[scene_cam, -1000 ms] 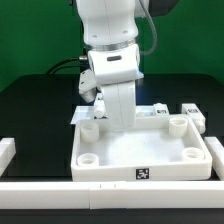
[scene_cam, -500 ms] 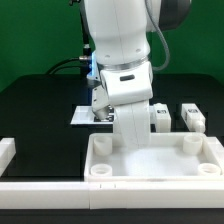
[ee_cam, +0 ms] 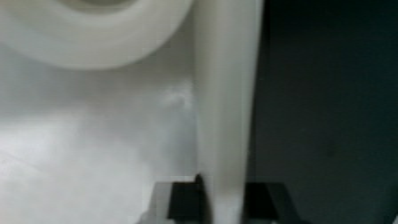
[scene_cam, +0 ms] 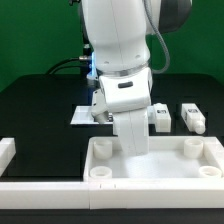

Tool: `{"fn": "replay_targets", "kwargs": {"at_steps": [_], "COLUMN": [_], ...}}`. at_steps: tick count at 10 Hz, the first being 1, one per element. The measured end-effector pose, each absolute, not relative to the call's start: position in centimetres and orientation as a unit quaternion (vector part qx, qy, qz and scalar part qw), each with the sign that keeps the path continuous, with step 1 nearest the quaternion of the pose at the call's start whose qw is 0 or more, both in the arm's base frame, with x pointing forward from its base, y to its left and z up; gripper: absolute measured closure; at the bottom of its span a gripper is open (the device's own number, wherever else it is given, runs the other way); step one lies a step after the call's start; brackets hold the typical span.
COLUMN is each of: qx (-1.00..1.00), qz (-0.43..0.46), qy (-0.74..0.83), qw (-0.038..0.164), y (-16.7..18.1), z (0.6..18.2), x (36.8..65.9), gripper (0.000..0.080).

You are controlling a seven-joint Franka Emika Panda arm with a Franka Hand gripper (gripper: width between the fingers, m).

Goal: Assemble desk

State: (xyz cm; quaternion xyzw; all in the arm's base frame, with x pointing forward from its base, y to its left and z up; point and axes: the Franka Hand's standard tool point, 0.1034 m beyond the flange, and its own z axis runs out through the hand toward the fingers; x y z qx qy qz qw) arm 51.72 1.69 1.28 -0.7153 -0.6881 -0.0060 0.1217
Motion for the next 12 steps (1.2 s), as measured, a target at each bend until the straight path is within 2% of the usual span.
{"fn": "replay_targets", "kwargs": {"at_steps": [1,2,3,5,6,7,8,12], "qx": [-0.715,-0.715,-0.718,-0.76,-0.782,-0.804,-0.823,-0.899], "qz": [-0.005,-0.005,-0.004,0.006,0.012,0.015,0.017,0.016], "qy": [-0.688,-0.688,-0.686,-0.644,-0.617,-0.589,-0.564,-0.432], "qw": [0.123,0.123,0.118,0.094,0.086,0.078,0.07,0.066], "y": [1.7,1.7,1.4,1.9,2.9,4.0,5.2,5.8], "z": [1.2,1.2,1.6,4.3,5.2,6.0,6.2,5.9], "x": [51.6,51.6,51.7,50.2,49.4,49.4,49.6,49.8], "gripper": [0.0735,0.0632,0.0492,0.0198,0.0198,0.0165,0.0154,0.0151]}}
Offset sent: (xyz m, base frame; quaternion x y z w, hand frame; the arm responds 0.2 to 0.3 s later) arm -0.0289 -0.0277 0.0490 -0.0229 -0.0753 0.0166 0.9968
